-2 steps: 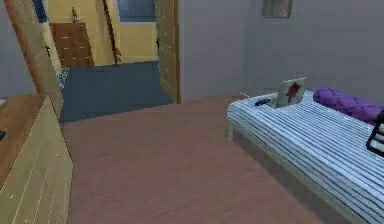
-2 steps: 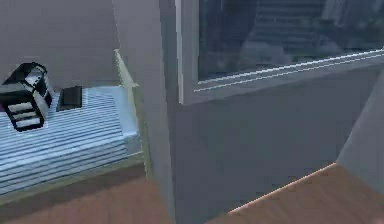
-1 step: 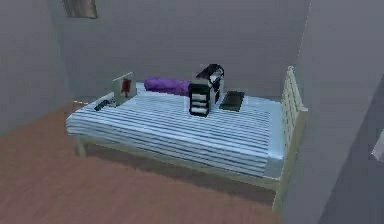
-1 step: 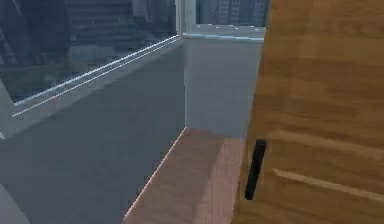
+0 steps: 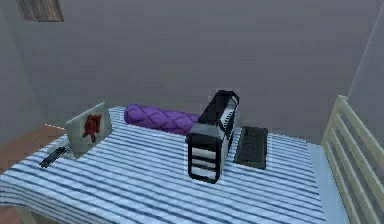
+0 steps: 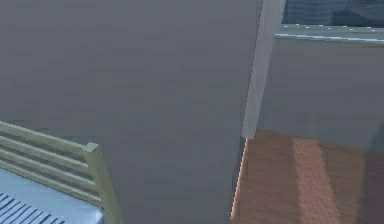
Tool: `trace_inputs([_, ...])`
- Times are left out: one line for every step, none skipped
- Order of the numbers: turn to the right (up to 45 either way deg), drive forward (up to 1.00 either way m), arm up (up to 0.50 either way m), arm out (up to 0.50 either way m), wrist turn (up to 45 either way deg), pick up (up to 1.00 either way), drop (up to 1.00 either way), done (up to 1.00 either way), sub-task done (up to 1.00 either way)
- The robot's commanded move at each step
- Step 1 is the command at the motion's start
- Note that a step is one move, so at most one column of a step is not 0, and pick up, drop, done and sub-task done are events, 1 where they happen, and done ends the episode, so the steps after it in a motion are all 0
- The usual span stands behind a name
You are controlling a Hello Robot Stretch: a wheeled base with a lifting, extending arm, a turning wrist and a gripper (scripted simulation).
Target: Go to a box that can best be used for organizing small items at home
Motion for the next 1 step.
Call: trace_inputs([0.0, 0.0, 0.0, 0.0, 0.0, 0.0, 0.0, 1.0, 0.0])
